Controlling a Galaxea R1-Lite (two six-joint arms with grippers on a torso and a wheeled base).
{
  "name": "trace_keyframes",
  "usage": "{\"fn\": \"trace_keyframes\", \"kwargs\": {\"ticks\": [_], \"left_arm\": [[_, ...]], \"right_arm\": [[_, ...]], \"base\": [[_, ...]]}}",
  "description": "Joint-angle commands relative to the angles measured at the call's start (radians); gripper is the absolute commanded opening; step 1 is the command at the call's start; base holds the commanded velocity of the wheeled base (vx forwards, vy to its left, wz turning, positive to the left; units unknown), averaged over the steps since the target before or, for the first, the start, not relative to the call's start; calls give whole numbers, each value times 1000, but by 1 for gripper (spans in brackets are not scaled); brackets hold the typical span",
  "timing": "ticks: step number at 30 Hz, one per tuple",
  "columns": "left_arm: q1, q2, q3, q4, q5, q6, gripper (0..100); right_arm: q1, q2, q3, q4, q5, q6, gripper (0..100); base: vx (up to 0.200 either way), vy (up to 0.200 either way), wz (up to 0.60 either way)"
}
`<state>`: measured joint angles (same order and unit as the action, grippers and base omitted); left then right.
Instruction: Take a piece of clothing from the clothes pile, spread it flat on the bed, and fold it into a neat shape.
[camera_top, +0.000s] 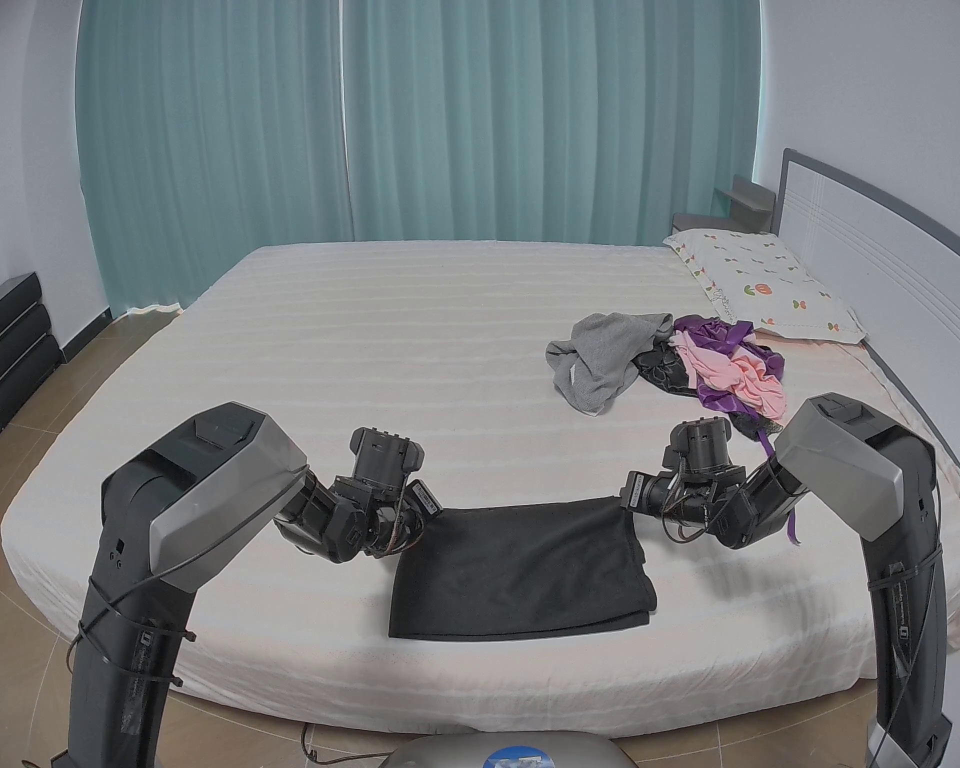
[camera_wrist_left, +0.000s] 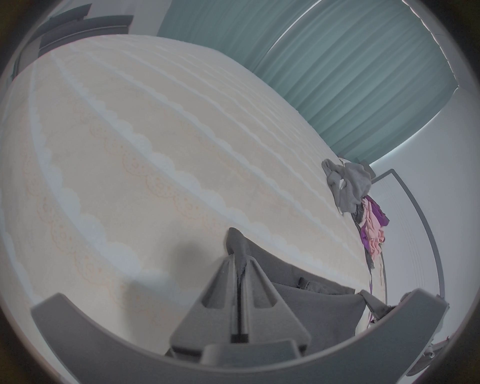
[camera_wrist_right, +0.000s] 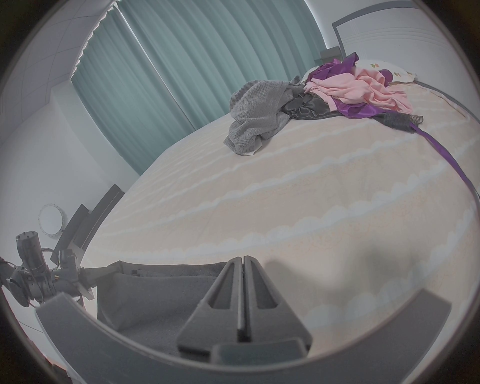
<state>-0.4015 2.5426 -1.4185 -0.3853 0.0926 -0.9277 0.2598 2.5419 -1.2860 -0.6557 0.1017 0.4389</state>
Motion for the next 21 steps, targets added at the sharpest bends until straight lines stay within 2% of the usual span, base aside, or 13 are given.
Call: {"fn": "trace_keyframes", "kwargs": {"ticks": [1, 2, 4, 13, 14, 15, 16, 18, 21], "left_arm": [[1, 10, -14, -1, 38, -3, 0], [1, 16, -13, -4, 75, -5, 0], [1, 18, -13, -4, 82, -7, 0], [1, 12, -7, -3, 81, -10, 0], [1, 10, -7, -3, 79, -11, 0], [1, 8, -5, -3, 78, -16, 0], [3, 8, -7, -3, 76, -22, 100], [3, 8, -7, -3, 76, -22, 100], [13, -7, -2, 8, 62, -60, 100]], "right_arm": [[-7, 1, -1, -1, 1, 3, 0], [-13, 1, -1, -1, 0, 3, 0], [-16, 8, -1, -1, 1, 3, 0], [-14, 23, -4, -4, 1, 3, 0], [-13, 26, -4, -7, 1, 3, 100], [-11, 28, -4, -10, 1, 4, 100], [-10, 26, -4, -12, 3, 6, 100], [-10, 24, -4, -12, 3, 6, 100], [-16, -42, 19, -5, 13, 87, 100]], "base": [[0, 0, 0], [0, 0, 0], [0, 0, 0], [0, 0, 0], [0, 0, 0], [0, 0, 0], [0, 0, 0], [0, 0, 0], [0, 0, 0]]}}
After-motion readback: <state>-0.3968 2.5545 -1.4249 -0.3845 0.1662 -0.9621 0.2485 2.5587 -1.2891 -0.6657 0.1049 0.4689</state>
